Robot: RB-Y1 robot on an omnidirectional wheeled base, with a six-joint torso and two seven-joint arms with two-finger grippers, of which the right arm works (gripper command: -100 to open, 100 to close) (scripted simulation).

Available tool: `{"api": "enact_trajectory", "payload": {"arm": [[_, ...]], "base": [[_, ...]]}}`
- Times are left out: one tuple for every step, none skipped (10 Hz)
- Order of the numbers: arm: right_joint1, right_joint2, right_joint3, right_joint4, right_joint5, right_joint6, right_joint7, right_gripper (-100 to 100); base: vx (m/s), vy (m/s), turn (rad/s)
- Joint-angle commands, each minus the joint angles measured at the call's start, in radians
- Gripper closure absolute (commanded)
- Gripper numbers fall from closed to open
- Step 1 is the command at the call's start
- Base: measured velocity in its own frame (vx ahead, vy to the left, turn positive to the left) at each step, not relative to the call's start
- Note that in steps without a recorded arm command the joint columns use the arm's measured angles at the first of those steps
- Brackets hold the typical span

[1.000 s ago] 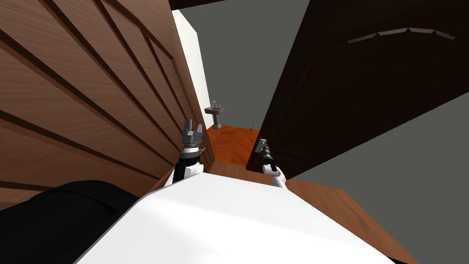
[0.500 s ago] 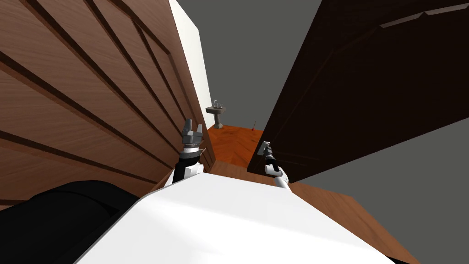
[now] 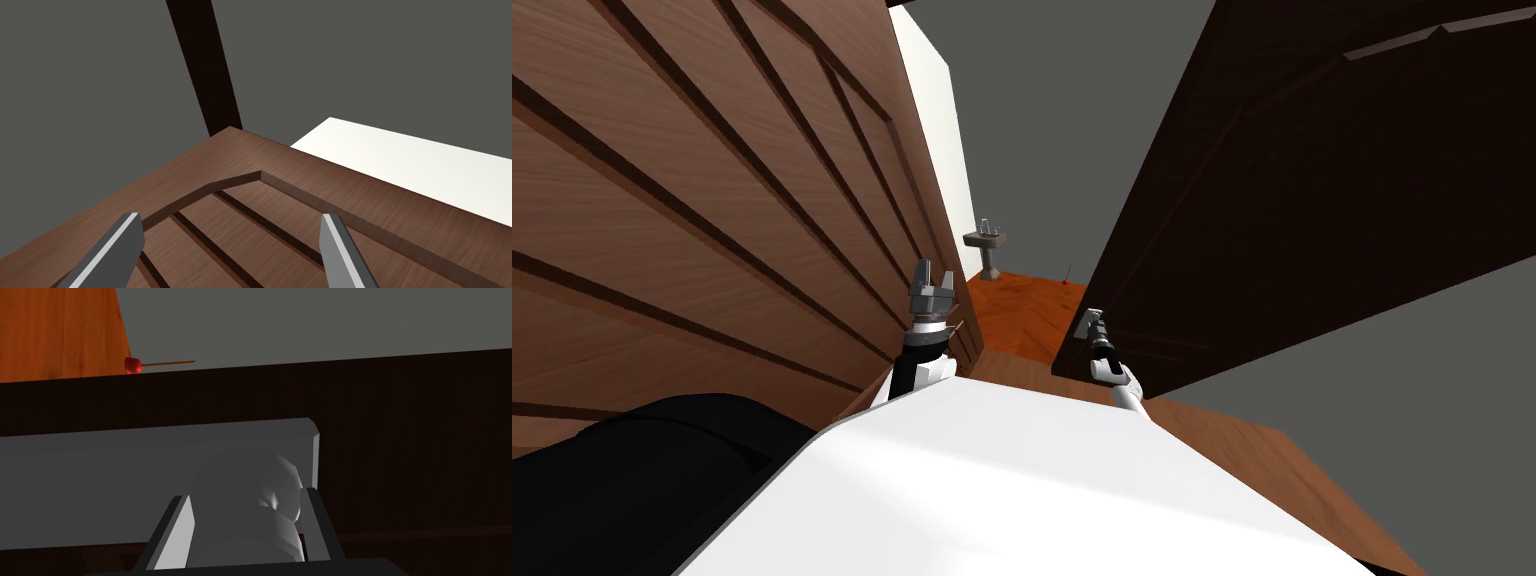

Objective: Pull the door open

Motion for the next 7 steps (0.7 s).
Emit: {"api": "enact_trajectory", "payload": {"arm": [[0.003,-0.007,0.013,0.003,0.001,-0.002,-0.013,100],[0.004,-0.017,0.024,0.003,0.001,-0.004,-0.024,100],[0.004,-0.027,0.035,0.003,0.001,-0.006,-0.037,100],[0.005,-0.039,0.048,0.004,0.001,-0.009,-0.051,100],[0.006,-0.051,0.061,0.004,0.001,-0.011,-0.065,100],[0.007,-0.063,0.074,0.004,0.001,-0.014,-0.079,100],[0.007,-0.074,0.086,0.004,0.001,-0.016,-0.093,100]], "base": [[-0.179,-0.083,0.135],[-0.155,-0.072,0.112],[-0.188,-0.098,0.139],[-0.217,-0.123,0.187],[-0.225,-0.140,0.200],[-0.228,-0.138,0.213],[-0.220,-0.119,0.191]]}}
